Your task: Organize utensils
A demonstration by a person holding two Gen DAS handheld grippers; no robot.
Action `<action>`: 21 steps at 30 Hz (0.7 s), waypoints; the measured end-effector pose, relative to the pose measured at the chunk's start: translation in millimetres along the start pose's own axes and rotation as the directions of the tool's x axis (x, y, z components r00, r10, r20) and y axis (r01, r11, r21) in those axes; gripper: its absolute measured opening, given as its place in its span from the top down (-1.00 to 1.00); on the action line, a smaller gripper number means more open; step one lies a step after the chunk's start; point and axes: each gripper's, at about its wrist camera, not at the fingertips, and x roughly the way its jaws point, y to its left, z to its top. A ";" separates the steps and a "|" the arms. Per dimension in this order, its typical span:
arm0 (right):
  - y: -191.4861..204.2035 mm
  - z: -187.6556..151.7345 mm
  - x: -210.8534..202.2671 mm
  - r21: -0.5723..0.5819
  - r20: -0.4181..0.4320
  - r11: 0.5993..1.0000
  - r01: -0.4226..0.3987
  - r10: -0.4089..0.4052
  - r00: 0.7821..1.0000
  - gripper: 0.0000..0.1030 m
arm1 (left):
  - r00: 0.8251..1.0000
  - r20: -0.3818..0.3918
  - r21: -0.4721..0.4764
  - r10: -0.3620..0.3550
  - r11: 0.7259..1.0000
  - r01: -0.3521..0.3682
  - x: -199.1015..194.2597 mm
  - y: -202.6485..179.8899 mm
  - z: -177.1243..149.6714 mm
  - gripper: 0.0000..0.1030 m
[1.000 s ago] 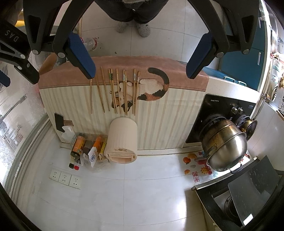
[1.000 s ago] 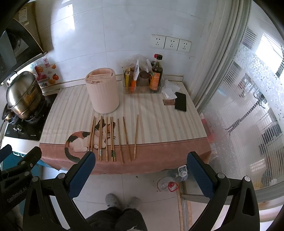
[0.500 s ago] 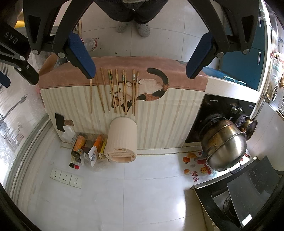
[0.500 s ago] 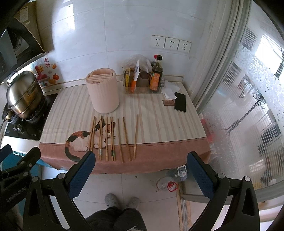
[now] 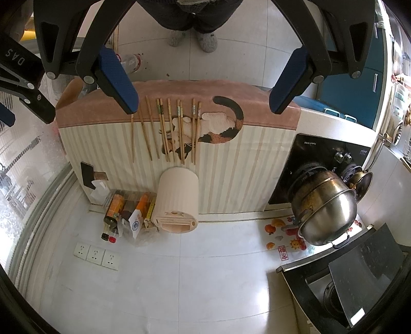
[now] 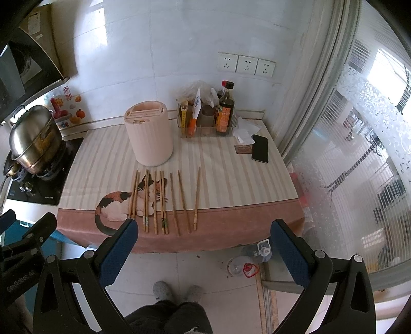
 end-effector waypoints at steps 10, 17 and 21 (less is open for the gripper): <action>-1.5 2.0 2.2 0.004 0.001 1.000 -0.001 0.001 1.000 -1.00 | 1.000 0.002 0.000 -0.002 1.000 0.002 0.2 -0.6 2.6 -1.00; -1.8 2.6 2.1 0.005 0.002 1.000 -0.002 0.002 1.000 -1.00 | 1.000 0.004 -0.002 -0.005 1.000 0.005 -0.3 -0.8 5.6 -1.00; -2.7 4.0 2.7 0.005 0.005 1.000 -0.004 0.003 1.000 -1.00 | 1.000 0.000 -0.004 -0.007 1.000 0.007 0.1 -0.9 4.9 -1.00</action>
